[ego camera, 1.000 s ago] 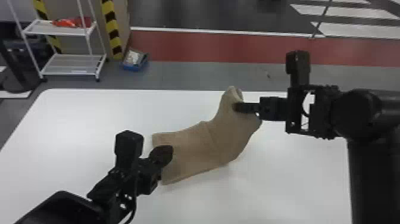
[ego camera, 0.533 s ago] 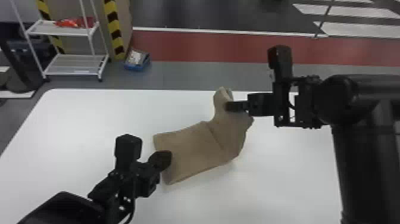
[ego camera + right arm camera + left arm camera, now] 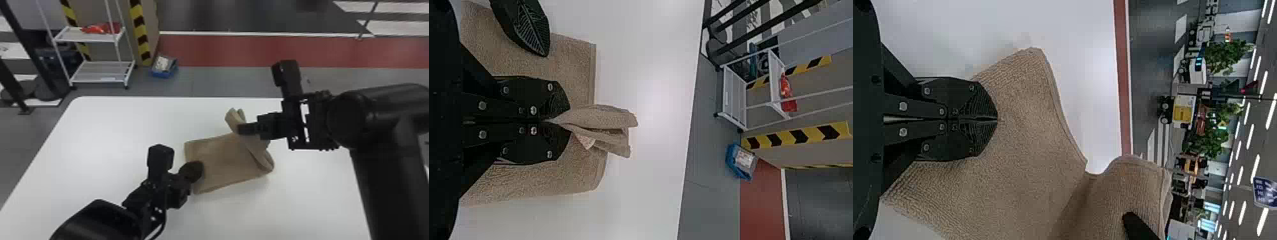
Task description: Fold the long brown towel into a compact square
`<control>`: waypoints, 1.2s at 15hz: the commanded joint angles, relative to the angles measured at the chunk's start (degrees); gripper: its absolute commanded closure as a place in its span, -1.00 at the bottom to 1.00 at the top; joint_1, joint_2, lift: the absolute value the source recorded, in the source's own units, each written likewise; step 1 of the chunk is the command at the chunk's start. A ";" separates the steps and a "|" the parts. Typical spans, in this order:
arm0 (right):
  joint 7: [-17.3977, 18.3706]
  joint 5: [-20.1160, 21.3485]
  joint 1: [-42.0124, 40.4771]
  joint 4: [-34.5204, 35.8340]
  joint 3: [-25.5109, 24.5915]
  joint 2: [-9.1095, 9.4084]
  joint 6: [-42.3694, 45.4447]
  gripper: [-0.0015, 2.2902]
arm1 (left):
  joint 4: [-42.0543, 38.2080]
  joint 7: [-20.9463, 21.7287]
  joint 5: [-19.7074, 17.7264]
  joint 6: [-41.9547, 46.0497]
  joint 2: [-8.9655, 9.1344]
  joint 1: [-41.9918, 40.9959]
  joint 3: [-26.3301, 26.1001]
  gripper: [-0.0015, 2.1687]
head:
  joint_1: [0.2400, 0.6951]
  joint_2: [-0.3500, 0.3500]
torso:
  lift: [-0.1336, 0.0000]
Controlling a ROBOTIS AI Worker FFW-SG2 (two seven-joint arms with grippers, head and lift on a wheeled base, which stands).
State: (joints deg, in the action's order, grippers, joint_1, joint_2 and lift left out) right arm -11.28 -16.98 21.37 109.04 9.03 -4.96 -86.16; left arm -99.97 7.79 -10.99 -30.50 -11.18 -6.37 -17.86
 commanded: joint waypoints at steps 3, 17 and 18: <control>1.35 1.60 0.34 -0.41 5.74 1.44 1.12 0.31 | -0.40 -0.06 0.00 0.12 0.37 0.04 -2.26 0.81 | 1.00 -0.01 | -0.76; 2.06 5.73 -4.50 -3.05 11.63 1.79 10.09 -1.00 | -0.84 -0.50 0.00 0.47 0.37 0.04 -2.44 0.81 | 1.00 0.09 | -0.76; 2.06 4.58 -5.82 -1.02 10.13 1.70 11.14 -1.00 | -0.66 -0.41 0.00 0.65 0.37 0.04 -2.35 0.81 | 1.00 0.10 | -0.76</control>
State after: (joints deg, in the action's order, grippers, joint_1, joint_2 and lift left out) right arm -9.22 -11.37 17.21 105.87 20.67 -3.16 -76.52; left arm -100.78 7.36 -10.99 -29.97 -10.80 -6.33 -20.34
